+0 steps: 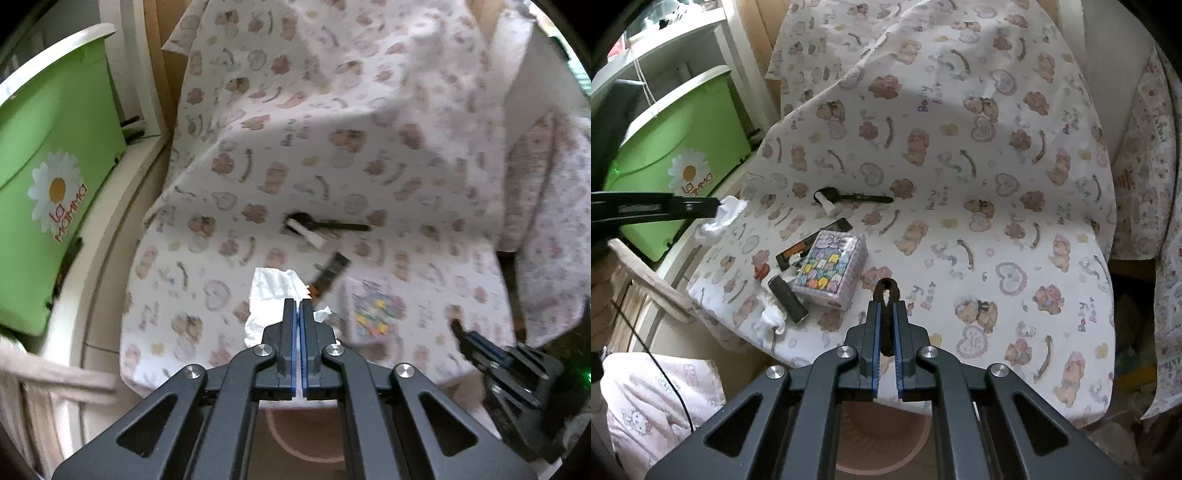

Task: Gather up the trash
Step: 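Carry the held tissue down over the pink wastebasket with the left tool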

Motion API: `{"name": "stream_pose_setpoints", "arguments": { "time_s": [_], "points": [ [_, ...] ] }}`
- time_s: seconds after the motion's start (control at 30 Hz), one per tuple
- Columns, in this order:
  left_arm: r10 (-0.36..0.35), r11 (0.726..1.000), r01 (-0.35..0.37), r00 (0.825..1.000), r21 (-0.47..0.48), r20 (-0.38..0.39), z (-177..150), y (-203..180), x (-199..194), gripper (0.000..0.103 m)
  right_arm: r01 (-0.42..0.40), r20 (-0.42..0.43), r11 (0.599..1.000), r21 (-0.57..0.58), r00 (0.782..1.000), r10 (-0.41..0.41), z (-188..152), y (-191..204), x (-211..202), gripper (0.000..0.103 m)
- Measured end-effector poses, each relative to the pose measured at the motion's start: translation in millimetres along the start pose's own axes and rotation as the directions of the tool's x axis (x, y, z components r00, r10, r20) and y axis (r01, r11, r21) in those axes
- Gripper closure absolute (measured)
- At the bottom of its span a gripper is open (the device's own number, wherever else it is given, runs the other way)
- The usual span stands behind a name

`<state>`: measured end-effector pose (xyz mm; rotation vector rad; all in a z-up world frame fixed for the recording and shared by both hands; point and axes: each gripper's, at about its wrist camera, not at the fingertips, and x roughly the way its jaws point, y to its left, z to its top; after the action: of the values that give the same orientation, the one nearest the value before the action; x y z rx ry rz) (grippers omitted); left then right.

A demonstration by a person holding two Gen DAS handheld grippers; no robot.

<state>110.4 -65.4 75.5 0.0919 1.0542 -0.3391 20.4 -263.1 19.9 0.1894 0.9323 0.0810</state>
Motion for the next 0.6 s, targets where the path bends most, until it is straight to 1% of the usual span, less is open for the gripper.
{"name": "stream_pose_setpoints", "arguments": {
  "time_s": [0.13, 0.27, 0.37, 0.43, 0.5, 0.6],
  "points": [
    [-0.004, 1.000, 0.003, 0.999, 0.031, 0.035, -27, -14, -23, 0.102, -0.031, 0.022, 0.999, -0.022, 0.999, 0.032, -8, 9, -15, 0.096],
    [-0.068, 0.998, 0.068, 0.997, 0.011, 0.039, -55, -20, -40, 0.102, -0.043, 0.023, 0.996, -0.075, 0.999, 0.045, -20, 31, -28, 0.096],
    [-0.078, 0.997, 0.077, 0.995, 0.015, 0.062, -72, -27, -50, 0.102, -0.083, 0.014, 0.993, -0.080, 0.996, 0.084, -28, 44, -47, 0.096],
    [-0.100, 0.995, 0.100, 0.994, 0.004, 0.051, -84, -30, -51, 0.102, -0.090, 0.021, 0.992, -0.085, 0.996, 0.092, -33, 53, -63, 0.096],
    [-0.120, 0.993, 0.120, 0.992, 0.013, 0.043, -94, -36, -49, 0.102, -0.115, 0.032, 0.991, -0.071, 0.993, 0.118, -40, 58, -78, 0.096],
    [-0.103, 0.994, 0.102, 0.994, 0.041, 0.032, -110, -45, -45, 0.102, -0.152, 0.034, 0.987, -0.060, 0.988, 0.154, -53, 62, -87, 0.096]
  ]
}}
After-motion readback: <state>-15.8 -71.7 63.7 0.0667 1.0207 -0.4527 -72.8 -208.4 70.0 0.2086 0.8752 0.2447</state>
